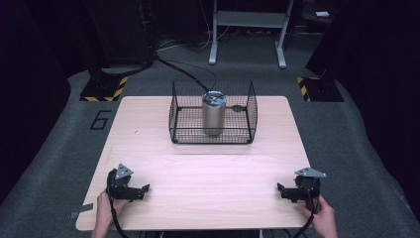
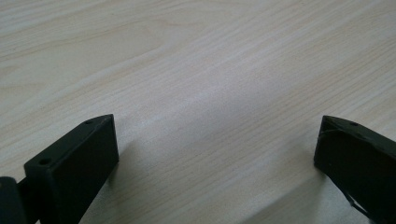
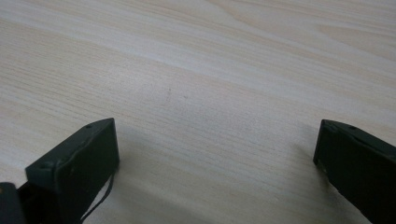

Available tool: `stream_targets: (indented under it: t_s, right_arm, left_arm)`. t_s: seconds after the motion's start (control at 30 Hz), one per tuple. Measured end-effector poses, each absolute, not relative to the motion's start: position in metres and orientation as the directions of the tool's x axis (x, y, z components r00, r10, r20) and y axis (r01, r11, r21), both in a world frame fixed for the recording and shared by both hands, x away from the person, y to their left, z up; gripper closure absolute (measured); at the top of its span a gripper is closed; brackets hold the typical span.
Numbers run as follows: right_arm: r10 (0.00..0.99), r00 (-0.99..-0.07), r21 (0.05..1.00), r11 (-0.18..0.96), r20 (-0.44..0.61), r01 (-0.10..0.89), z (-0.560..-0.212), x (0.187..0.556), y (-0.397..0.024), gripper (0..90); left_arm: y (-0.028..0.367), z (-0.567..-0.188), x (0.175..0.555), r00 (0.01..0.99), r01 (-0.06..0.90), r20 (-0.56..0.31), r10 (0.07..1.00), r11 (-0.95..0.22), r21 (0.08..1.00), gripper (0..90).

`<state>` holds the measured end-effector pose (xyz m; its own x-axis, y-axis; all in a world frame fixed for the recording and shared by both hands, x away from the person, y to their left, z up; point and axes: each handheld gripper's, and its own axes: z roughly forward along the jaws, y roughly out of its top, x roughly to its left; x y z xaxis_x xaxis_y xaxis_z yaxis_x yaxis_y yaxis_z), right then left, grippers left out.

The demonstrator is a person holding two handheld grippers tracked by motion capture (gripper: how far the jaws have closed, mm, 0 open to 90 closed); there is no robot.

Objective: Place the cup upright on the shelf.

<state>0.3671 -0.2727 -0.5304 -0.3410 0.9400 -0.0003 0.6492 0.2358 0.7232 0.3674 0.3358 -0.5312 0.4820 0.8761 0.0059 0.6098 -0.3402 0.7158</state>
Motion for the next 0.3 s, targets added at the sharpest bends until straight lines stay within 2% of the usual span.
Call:
stream_targets:
  t_s: [0.3]
  right_arm:
    - [0.940,-0.341,0.723,0.236,0.000,0.649,-0.5304,0.3670,-0.2726,0.0]
  left_arm:
    - [0.3343,-0.5320,0.3699,0.454,0.614,0.004,0.891,-0.317,0.723,0.0]
